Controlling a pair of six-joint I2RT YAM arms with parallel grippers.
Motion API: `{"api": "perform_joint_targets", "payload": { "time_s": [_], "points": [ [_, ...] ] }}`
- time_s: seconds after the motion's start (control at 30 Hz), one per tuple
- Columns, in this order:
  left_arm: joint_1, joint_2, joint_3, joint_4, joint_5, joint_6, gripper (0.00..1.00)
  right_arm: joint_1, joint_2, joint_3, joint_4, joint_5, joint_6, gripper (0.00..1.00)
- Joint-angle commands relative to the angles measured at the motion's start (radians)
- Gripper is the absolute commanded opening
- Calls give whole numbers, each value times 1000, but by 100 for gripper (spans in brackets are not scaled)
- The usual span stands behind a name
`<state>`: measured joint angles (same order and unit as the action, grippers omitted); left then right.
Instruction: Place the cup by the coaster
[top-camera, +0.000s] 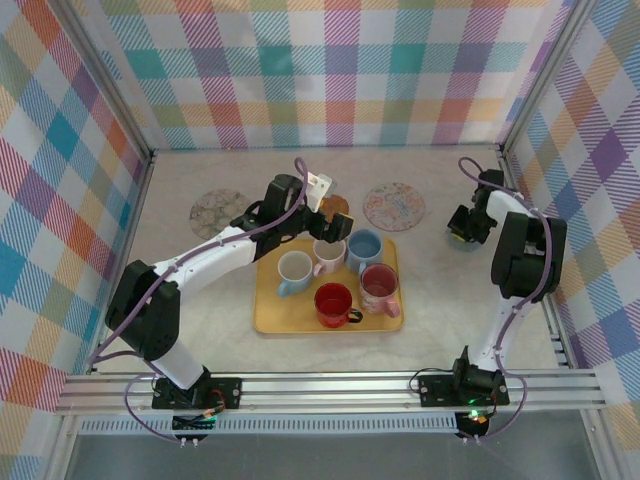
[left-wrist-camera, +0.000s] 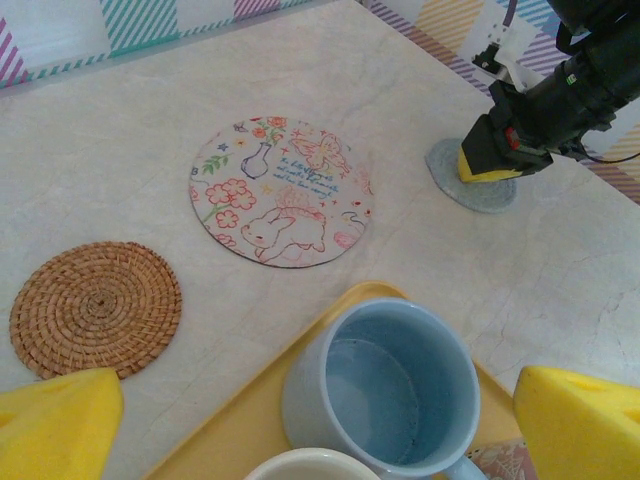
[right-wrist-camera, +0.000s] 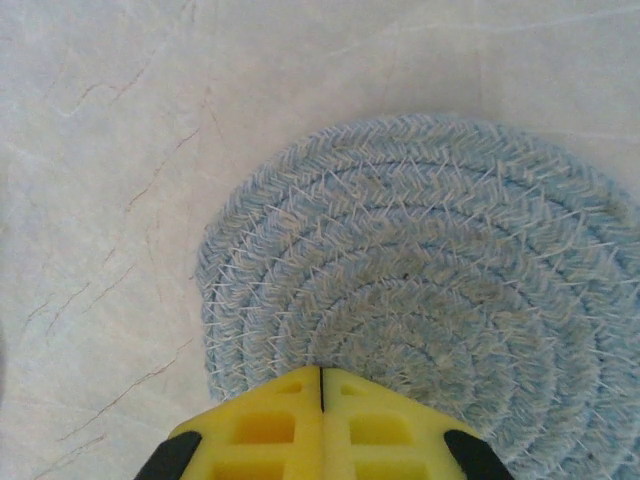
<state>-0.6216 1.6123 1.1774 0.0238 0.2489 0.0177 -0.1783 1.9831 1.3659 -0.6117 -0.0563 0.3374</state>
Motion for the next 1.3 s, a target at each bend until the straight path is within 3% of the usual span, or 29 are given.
{"api": "perform_joint_targets", "payload": {
  "time_s": [0.0,0.33,0.5,1.27],
  "points": [
    [-15,-34,-3,19,-5,-5,100,10,-3,21,-63,-30,-42,0],
    [-15,-28,16,16,8,13,100,10,-145,-60,-86,113,-60,0],
    [-18,-28,0,34,23,18,100,10,-140,-86,-103,181,-68,0],
    [-29,-20,2,12,34,42,100,17,92,114,-112,59,-60,0]
  ]
}}
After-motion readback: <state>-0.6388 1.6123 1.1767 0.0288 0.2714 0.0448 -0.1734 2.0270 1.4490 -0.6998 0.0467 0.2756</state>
